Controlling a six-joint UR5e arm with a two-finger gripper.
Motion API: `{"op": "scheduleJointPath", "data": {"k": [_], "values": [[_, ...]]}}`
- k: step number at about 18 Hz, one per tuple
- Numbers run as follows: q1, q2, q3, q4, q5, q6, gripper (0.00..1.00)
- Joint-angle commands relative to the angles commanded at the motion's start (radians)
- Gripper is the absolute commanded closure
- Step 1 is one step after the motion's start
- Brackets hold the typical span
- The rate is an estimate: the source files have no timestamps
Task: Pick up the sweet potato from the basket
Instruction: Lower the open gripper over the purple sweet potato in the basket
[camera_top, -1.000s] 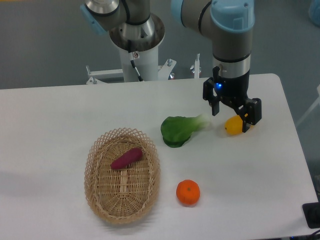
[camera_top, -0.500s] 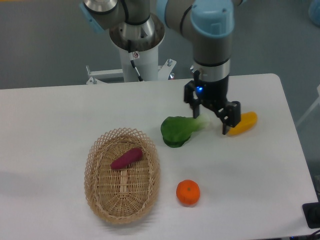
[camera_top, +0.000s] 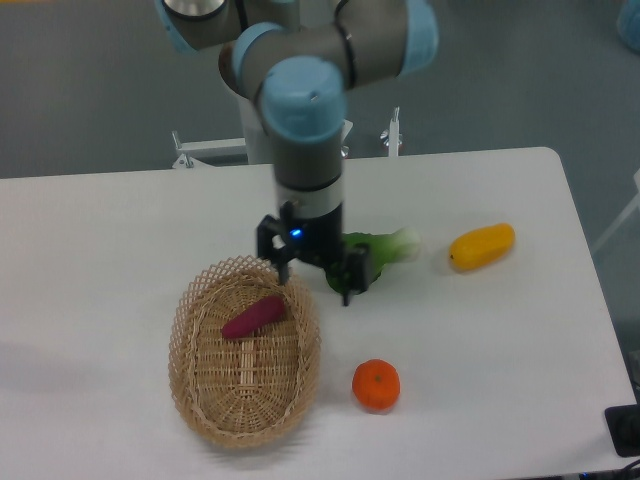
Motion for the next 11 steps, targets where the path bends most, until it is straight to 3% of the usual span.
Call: {"op": "scheduleJointPath", "data": {"k": [7,11], "values": [[-0.017,-0.031,-0.034,-0.069,-0.011,0.256,0.00],[-0.016,-0.055,-0.067,-0.061,-0.008,0.270,0.00]]}}
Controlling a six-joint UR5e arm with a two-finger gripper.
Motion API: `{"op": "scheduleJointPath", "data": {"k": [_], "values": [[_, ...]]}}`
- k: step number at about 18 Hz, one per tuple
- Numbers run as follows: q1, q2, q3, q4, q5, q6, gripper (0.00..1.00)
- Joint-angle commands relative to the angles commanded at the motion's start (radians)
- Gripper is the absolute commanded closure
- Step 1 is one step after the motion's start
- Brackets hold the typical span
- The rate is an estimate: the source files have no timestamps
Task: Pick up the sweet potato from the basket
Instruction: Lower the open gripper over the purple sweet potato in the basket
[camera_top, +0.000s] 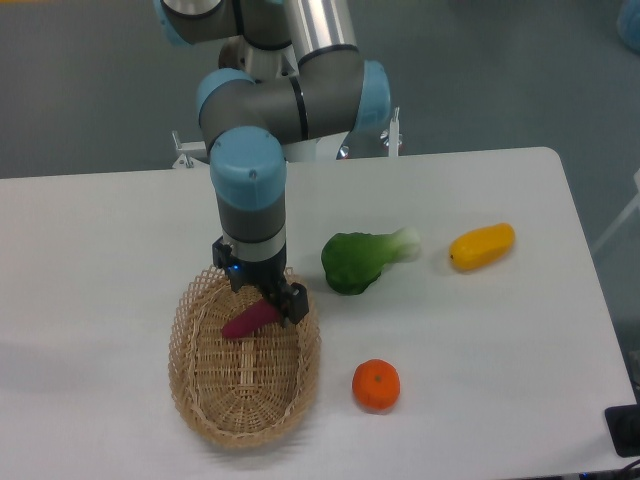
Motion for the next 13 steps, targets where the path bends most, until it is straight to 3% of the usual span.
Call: {"op": "scheduleJointPath", "data": {"k": [4,13], "values": [[-0.002,-0.006,-0.065,0.040,-0.003,-0.021,0.00],[-0.018,-0.051,-0.080,0.103,0.002,-0.057,0.00]]}}
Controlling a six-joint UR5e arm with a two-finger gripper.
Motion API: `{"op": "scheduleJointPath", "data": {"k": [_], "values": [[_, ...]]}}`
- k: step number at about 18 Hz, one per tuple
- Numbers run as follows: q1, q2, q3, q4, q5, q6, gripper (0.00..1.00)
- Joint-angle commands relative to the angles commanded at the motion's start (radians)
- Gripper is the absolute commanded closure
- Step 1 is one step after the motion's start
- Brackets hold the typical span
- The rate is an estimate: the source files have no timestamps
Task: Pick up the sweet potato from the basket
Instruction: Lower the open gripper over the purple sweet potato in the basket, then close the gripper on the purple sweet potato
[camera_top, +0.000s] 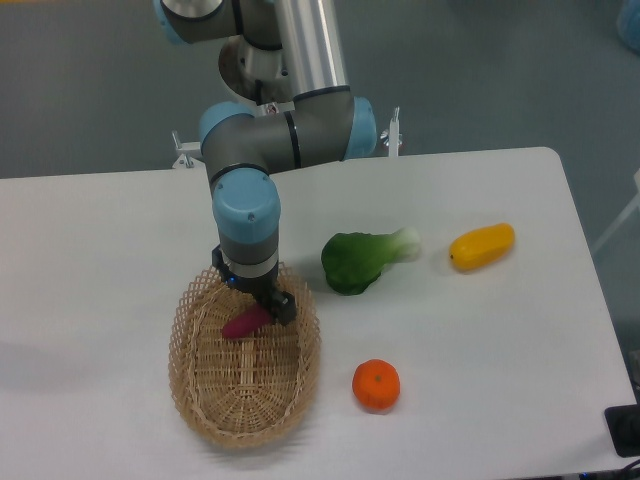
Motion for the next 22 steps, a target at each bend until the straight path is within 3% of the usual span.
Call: {"op": "scheduleJointPath", "data": {"k": [18,20,22], "values": [[-0.015,-0.045,-0.002,0.049,0.005,-0.034,0.01],[-0.015,-0.045,-0.002,0.054,0.006,-0.035,0.16],[-0.015,-0.046,-0.002,0.054,0.006,-0.034,0.19]]}}
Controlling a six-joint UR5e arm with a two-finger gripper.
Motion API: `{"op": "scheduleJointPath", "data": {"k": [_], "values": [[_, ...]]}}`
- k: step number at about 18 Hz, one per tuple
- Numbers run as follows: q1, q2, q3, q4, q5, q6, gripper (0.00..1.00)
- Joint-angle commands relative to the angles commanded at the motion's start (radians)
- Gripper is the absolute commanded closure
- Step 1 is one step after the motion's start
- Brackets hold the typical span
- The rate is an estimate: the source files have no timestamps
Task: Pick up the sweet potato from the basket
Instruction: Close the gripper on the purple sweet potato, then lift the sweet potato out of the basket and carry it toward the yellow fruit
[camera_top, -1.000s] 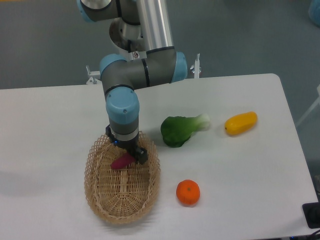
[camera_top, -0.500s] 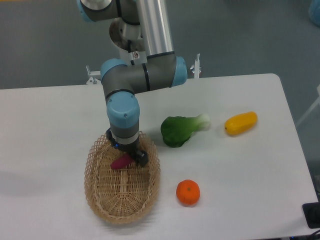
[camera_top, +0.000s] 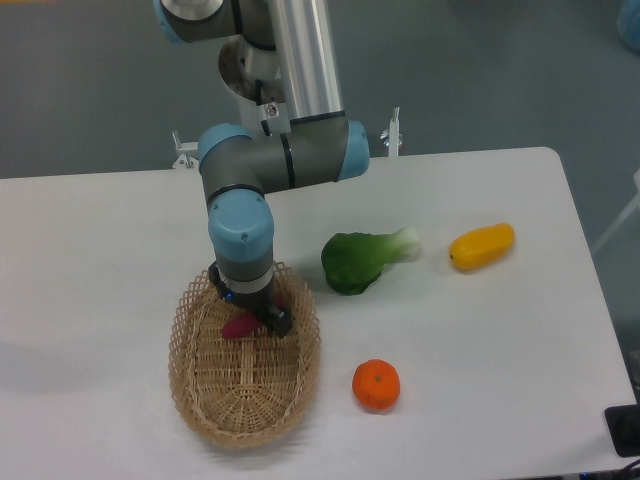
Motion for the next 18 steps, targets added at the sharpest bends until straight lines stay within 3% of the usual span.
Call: {"op": "scheduleJointPath", "data": {"k": [2,5,9,14,18], "values": [[0.000,0.000,0.000,0.000,0.000,0.000,0.26],[0.000,0.000,0.003,0.000,0.000,-0.003,0.46],[0.000,0.003,0.006,0.000,0.000,-0.009,0.58],[0.003,0.018,0.023,-0.006,-0.002,-0.006,0.61],[0.029,0.075,0.071,-0.023,-0.002,0.003,0.60]]}}
